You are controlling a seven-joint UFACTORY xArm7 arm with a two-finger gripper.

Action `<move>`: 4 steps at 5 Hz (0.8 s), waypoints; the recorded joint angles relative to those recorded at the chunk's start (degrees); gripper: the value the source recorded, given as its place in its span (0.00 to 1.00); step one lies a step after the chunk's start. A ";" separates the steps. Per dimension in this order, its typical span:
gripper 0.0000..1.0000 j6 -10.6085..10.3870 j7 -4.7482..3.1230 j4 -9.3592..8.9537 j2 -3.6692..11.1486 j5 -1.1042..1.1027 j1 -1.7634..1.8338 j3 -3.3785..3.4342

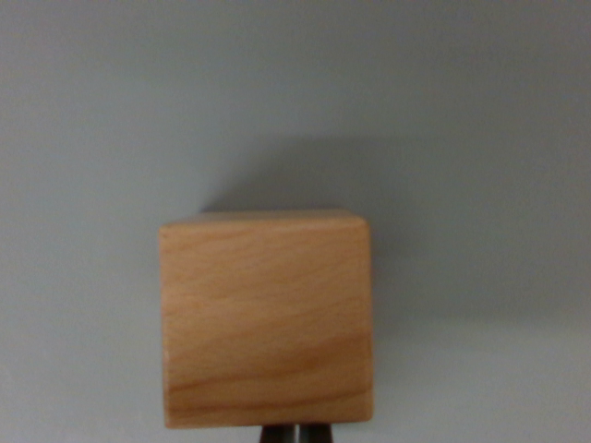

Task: Push wooden cube

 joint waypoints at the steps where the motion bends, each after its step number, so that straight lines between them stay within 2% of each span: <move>1: 1.00 0.61 -0.03 1.74 1.13 -0.01 0.00 -0.02; 2: 1.00 0.61 -0.03 1.74 1.13 -0.01 0.00 -0.02; 3: 1.00 1.10 -0.05 3.16 2.06 -0.02 0.00 -0.03; 4: 1.00 1.10 -0.05 3.16 2.06 -0.02 0.00 -0.03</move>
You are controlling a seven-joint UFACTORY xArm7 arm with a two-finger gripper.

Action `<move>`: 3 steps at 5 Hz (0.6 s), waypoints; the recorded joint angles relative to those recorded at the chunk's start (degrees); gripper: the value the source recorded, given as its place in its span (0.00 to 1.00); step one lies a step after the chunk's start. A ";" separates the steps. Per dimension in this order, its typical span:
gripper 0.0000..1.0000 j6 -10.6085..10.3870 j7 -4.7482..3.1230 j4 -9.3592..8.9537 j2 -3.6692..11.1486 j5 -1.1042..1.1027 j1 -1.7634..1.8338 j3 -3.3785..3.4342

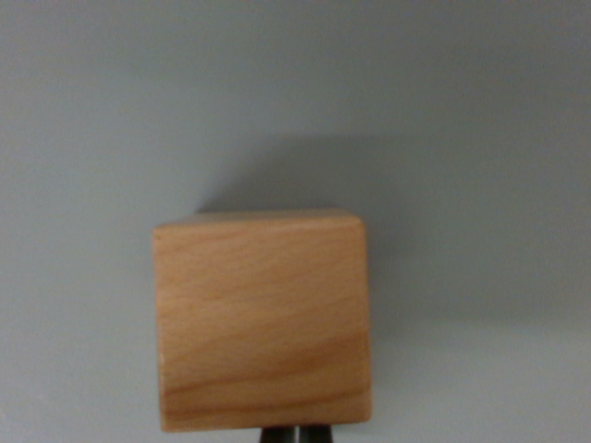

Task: Push wooden cube

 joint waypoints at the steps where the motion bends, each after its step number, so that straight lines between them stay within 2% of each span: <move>1: 1.00 0.33 -0.01 0.96 0.63 -0.01 0.00 -0.01; 3: 1.00 0.50 -0.02 1.43 0.93 -0.01 0.00 -0.01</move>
